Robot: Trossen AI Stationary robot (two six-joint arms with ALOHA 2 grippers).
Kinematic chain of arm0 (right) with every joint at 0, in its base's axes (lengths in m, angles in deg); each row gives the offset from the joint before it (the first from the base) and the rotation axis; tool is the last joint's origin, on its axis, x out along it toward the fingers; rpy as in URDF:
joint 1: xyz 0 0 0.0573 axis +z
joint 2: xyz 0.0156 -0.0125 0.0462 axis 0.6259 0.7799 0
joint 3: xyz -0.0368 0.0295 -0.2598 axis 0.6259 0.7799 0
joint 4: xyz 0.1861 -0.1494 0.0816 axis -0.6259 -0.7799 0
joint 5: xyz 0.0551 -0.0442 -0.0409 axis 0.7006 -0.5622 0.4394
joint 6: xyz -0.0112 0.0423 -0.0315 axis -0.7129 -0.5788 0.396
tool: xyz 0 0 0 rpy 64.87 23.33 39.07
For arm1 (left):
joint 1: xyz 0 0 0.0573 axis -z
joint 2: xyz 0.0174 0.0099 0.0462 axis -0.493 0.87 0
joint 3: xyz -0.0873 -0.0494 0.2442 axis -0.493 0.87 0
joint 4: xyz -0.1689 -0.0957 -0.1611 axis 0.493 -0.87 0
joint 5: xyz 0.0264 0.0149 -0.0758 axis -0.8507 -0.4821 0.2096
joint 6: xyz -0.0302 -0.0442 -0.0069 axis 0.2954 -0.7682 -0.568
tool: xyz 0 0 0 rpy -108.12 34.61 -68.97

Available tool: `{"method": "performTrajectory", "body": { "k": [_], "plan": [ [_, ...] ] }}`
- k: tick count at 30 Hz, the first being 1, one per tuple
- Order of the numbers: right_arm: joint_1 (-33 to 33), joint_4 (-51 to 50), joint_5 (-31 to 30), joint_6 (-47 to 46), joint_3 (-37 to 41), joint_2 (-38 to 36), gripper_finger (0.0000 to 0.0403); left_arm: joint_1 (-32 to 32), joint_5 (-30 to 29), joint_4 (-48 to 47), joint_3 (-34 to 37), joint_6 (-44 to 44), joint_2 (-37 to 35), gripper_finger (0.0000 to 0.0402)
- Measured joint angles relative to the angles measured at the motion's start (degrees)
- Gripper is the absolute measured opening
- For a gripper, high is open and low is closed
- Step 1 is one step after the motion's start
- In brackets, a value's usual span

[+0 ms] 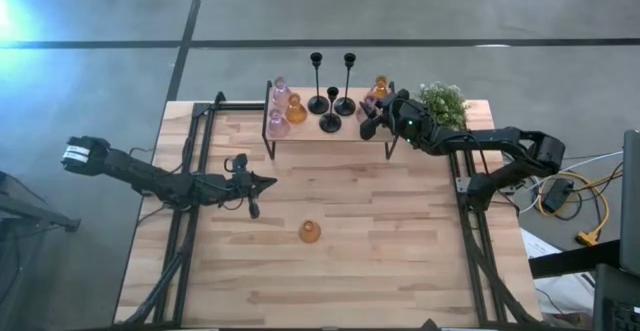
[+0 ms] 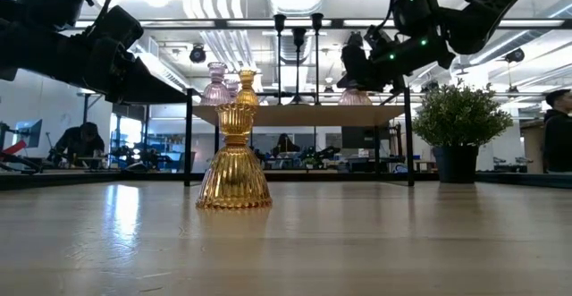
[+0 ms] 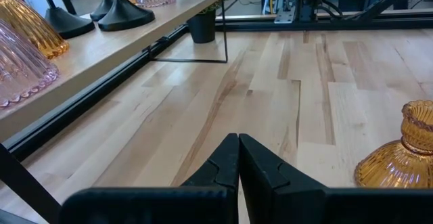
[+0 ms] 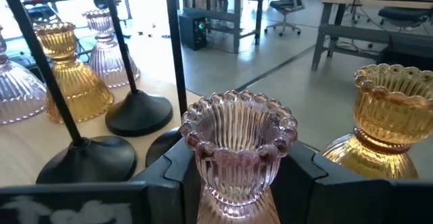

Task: Pick & Place candle stick holders
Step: Put the pink glass candle holder on the shelf

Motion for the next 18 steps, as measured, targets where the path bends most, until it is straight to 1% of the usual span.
{"method": "performTrajectory", "body": {
  "k": [18],
  "plan": [
    [-0.2,0.2,-0.1,0.6,0.0,0.1,0.0123,0.0,0.0,0.0,0.0,0.0,0.0,0.0014]
  ]
}}
